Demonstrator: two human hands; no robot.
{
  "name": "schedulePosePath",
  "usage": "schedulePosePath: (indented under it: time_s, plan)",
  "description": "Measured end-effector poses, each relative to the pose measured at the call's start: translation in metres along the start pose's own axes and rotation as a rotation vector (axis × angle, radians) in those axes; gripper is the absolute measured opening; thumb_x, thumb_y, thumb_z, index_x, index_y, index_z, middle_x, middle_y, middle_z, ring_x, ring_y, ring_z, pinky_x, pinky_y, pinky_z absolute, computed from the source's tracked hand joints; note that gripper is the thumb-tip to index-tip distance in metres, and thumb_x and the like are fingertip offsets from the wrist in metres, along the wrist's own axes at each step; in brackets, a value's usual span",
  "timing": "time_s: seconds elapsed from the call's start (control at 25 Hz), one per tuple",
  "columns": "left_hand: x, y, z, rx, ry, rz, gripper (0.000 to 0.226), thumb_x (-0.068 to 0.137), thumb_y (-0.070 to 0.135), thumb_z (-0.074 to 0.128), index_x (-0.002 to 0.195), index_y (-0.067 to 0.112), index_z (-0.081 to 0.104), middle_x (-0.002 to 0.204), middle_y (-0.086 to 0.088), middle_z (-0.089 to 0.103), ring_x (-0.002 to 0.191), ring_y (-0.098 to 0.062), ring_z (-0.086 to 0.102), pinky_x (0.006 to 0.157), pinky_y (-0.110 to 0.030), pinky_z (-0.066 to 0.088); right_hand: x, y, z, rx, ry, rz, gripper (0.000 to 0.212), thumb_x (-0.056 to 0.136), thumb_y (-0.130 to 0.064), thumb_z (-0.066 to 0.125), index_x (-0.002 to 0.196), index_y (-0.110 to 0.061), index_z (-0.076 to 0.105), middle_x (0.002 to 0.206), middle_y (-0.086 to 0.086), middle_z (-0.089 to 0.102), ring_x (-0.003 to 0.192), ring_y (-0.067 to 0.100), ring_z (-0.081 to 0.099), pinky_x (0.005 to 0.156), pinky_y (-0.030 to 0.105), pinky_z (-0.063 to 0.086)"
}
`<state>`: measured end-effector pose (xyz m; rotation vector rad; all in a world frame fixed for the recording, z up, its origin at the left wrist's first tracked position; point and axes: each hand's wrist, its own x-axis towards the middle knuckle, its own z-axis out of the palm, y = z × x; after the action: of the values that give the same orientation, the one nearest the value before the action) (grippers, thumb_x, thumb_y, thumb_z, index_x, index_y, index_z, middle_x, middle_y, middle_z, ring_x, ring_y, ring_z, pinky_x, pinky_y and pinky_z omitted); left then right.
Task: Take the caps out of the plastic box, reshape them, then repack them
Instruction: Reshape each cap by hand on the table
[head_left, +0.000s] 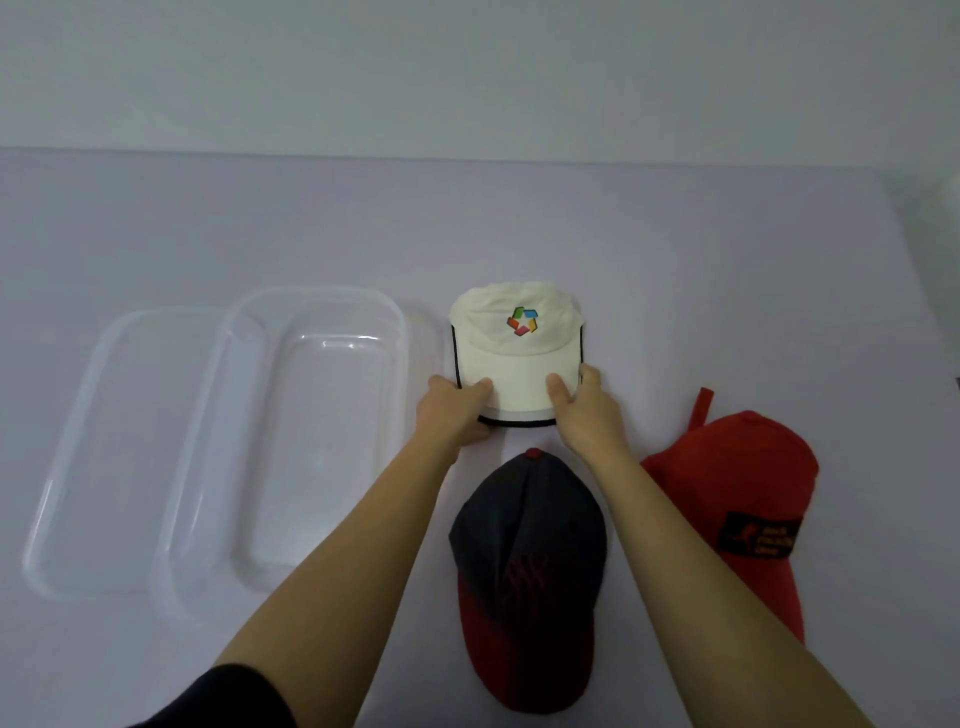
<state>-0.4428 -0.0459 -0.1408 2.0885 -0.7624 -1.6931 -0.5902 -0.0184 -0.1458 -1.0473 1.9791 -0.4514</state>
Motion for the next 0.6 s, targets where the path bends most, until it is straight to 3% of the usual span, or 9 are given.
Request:
schedulePosePath:
  time_s: [0.08, 0.16, 0.28, 0.36, 0.48, 0.6]
  plan:
    - [-0.003, 0.001, 0.0, 0.197, 0.033, 0.054, 0.04, 0.091, 0.035, 0.054, 0.117, 0.007, 0.042, 0.105, -0.015, 0.062, 0.071, -0.024, 0.067, 0.05, -0.024, 0.053, -0.007, -0.003, -0.003, -0.188, 0.016, 0.007, 0.053, 0.097, -0.045, 0.037, 0.135, -0.009, 0.035, 0.129, 0.019, 0.04, 0.094, 0.026, 0.048, 0.075, 0.029, 0.037]
    - [-0.009, 0.003, -0.002, 0.38, 0.062, 0.113, 0.038, 0.093, 0.036, 0.049, 0.113, 0.005, 0.043, 0.093, -0.014, 0.065, 0.064, -0.022, 0.066, 0.056, -0.027, 0.054, -0.014, -0.002, -0.007, -0.268, 0.018, 0.014, 0.055, 0.095, -0.049, 0.036, 0.132, -0.008, 0.038, 0.129, 0.018, 0.034, 0.093, 0.026, 0.046, 0.074, 0.029, 0.035]
    - [-0.012, 0.02, -0.018, 0.584, 0.226, 0.404, 0.037, 0.095, 0.032, 0.046, 0.118, 0.004, 0.049, 0.1, -0.016, 0.066, 0.081, -0.03, 0.067, 0.08, -0.038, 0.053, -0.009, -0.009, -0.032, -0.305, 0.09, -0.054, 0.052, 0.096, -0.045, 0.037, 0.136, -0.012, 0.038, 0.134, 0.015, 0.036, 0.11, 0.03, 0.051, 0.082, 0.034, 0.039]
    - [-0.015, 0.046, -0.037, 0.515, 0.293, 0.637, 0.034, 0.095, 0.025, 0.048, 0.122, 0.005, 0.057, 0.11, -0.012, 0.067, 0.081, -0.028, 0.069, 0.086, -0.036, 0.052, 0.01, -0.018, -0.059, -0.248, 0.174, -0.206, 0.041, 0.097, -0.035, 0.041, 0.132, -0.013, 0.047, 0.131, 0.013, 0.048, 0.111, 0.029, 0.054, 0.091, 0.035, 0.041]
    - [-0.008, 0.076, -0.054, 0.31, 0.143, 0.681, 0.034, 0.095, 0.022, 0.052, 0.127, 0.011, 0.056, 0.121, 0.001, 0.061, 0.066, -0.012, 0.069, 0.067, -0.014, 0.055, 0.038, -0.032, -0.082, -0.114, 0.138, -0.411, 0.031, 0.097, -0.023, 0.044, 0.124, -0.014, 0.057, 0.126, 0.007, 0.058, 0.105, 0.03, 0.061, 0.096, 0.039, 0.046]
    - [0.01, 0.078, -0.049, 0.268, -0.082, 0.591, 0.04, 0.092, 0.022, 0.058, 0.132, 0.016, 0.052, 0.133, 0.002, 0.053, 0.07, -0.011, 0.069, 0.065, -0.013, 0.055, 0.052, -0.038, -0.073, 0.0, -0.038, -0.423, 0.038, 0.098, -0.025, 0.044, 0.135, -0.018, 0.046, 0.139, 0.0, 0.047, 0.108, 0.024, 0.058, 0.079, 0.027, 0.054]
